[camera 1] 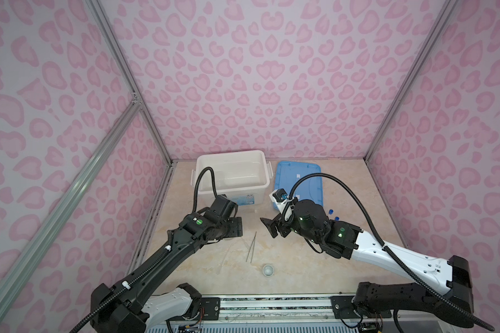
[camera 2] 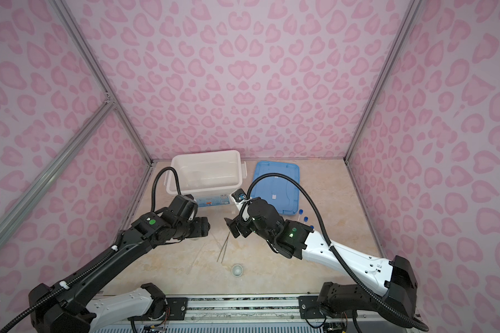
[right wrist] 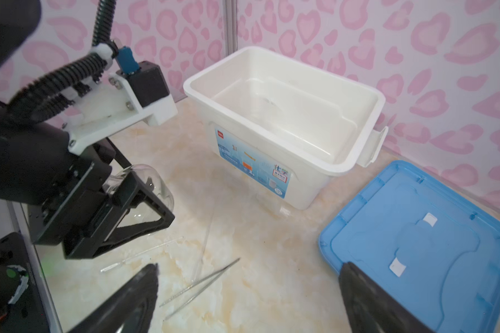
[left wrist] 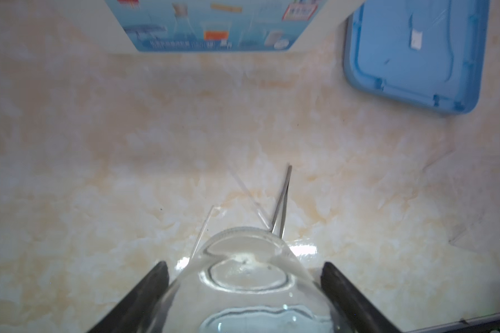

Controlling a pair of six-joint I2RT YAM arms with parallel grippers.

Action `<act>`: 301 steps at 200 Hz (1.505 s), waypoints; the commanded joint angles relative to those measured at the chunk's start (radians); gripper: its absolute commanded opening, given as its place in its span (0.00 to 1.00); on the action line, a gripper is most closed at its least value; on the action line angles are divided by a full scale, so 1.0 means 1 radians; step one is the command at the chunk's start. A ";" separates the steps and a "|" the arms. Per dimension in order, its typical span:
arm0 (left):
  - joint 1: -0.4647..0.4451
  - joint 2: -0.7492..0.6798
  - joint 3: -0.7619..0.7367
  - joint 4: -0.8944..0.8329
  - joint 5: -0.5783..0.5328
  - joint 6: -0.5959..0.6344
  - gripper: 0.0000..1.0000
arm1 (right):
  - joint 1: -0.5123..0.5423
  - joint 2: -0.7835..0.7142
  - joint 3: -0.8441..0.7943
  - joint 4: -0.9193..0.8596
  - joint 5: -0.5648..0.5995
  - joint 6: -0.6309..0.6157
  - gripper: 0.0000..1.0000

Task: Organize the chemistry lab equipment
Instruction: 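Lift the glass flask and carry it over the white bin with the left gripper, then lower the glass flask into the bin beside the beaker with the left gripper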

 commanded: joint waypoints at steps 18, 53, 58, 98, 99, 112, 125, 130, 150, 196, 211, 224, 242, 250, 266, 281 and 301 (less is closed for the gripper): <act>0.120 0.123 0.226 -0.051 0.004 0.178 0.68 | -0.042 0.092 0.139 0.005 0.018 0.065 0.99; 0.167 0.288 0.437 -0.028 0.053 0.224 0.67 | -0.095 0.143 0.209 0.047 -0.027 0.094 0.98; 0.180 0.312 0.465 -0.021 0.066 0.227 0.66 | -0.105 0.151 0.222 0.045 -0.029 0.100 0.99; 0.242 0.524 0.674 -0.015 0.099 0.250 0.66 | -0.248 0.273 0.359 -0.054 -0.154 0.267 0.98; 0.244 0.529 0.681 -0.016 0.098 0.251 0.66 | -0.250 0.274 0.359 -0.053 -0.155 0.269 0.98; 0.271 0.587 0.747 -0.022 0.113 0.257 0.65 | -0.266 0.295 0.363 -0.034 -0.168 0.275 0.98; 0.292 0.638 0.816 -0.043 0.104 0.261 0.64 | -0.280 0.314 0.366 -0.011 -0.187 0.281 0.98; 0.296 0.654 0.836 -0.047 0.097 0.268 0.64 | -0.283 0.319 0.369 -0.008 -0.193 0.282 0.99; 0.313 0.732 0.905 -0.064 0.103 0.281 0.64 | -0.294 0.366 0.405 -0.021 -0.215 0.279 0.98; 0.322 0.848 0.917 -0.070 0.137 0.282 0.64 | -0.305 0.450 0.483 -0.048 -0.231 0.258 0.97; 0.322 0.887 0.916 -0.070 0.138 0.287 0.64 | -0.307 0.465 0.486 -0.040 -0.249 0.264 0.97; 0.320 0.911 0.912 -0.069 0.144 0.293 0.64 | -0.309 0.477 0.487 -0.031 -0.285 0.257 0.95; 0.313 0.913 0.873 -0.050 0.135 0.297 0.64 | -0.310 0.496 0.501 -0.052 -0.355 0.222 0.94; 0.314 0.915 0.855 -0.040 0.133 0.300 0.64 | -0.310 0.499 0.497 -0.054 -0.359 0.222 0.94; 0.314 0.936 0.850 -0.040 0.111 0.312 0.64 | -0.314 0.506 0.499 -0.060 -0.367 0.221 0.95; 0.316 0.962 0.849 -0.044 0.096 0.321 0.64 | -0.315 0.514 0.507 -0.066 -0.375 0.223 0.96; 0.322 0.981 0.840 -0.044 0.105 0.330 0.64 | -0.314 0.518 0.508 -0.071 -0.387 0.221 0.96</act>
